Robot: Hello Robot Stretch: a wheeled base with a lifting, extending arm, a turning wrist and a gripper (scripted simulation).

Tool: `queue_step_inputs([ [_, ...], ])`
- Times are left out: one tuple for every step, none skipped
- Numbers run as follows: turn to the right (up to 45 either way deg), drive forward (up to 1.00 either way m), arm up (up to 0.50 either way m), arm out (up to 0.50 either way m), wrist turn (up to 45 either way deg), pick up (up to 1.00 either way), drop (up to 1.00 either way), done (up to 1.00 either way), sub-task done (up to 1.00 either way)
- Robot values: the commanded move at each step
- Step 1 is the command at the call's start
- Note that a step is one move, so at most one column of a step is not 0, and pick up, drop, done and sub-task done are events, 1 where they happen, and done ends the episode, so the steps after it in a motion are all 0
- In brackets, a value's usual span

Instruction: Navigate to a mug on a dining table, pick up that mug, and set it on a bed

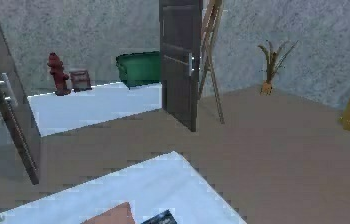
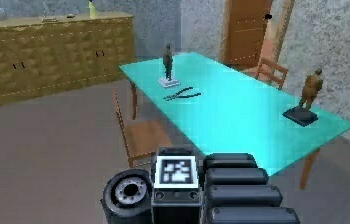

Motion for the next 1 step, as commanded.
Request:
queue_step_inputs([
  [-45.0, 0.00, 0.00, 0.00, 0.0, 0.00, 0.00, 0.00, 0.00],
])
